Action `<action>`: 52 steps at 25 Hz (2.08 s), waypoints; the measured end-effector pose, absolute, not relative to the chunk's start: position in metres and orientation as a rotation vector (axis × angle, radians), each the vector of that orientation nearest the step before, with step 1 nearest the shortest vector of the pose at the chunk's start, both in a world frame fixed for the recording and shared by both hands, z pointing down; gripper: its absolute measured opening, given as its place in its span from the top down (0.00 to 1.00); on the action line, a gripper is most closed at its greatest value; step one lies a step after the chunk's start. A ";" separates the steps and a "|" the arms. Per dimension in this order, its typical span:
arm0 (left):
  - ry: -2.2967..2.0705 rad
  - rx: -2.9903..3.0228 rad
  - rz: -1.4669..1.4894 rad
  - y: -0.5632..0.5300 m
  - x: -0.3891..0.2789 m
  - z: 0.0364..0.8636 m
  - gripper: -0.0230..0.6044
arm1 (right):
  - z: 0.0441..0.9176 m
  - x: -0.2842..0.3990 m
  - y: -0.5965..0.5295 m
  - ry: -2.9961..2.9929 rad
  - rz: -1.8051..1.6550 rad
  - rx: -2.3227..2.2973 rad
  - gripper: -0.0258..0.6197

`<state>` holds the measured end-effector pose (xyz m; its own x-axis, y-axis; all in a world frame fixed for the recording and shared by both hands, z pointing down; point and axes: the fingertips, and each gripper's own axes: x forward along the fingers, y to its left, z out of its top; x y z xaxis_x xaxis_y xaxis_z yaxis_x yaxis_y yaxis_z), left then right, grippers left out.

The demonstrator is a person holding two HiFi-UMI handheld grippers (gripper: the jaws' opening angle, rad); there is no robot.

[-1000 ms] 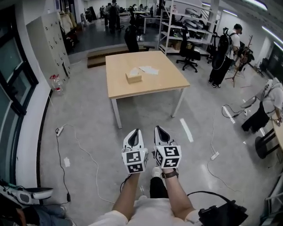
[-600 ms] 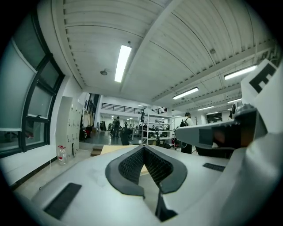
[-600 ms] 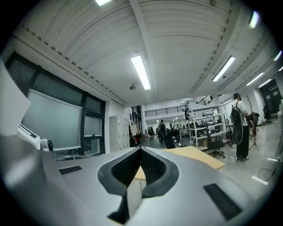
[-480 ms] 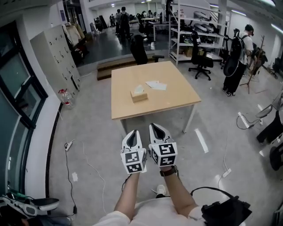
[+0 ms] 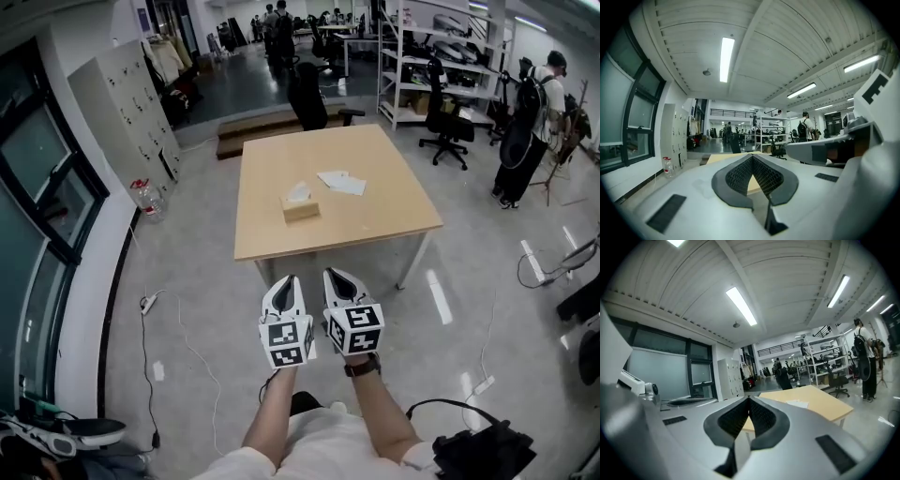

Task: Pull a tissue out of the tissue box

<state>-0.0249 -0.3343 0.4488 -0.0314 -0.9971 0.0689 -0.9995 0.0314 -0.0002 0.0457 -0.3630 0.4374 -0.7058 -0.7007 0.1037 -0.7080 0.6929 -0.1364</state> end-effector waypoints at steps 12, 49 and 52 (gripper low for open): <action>-2.176 2.187 0.049 -0.473 -0.074 0.467 0.98 | 0.461 -0.006 -0.490 -2.810 0.190 1.160 0.96; -2.150 1.927 0.059 -0.830 -0.318 0.542 0.98 | 0.550 -0.215 -0.881 -2.656 0.264 0.964 0.96; -2.136 1.912 0.080 -0.838 -0.321 0.559 0.98 | 0.567 -0.218 -0.894 -2.651 0.281 0.939 0.96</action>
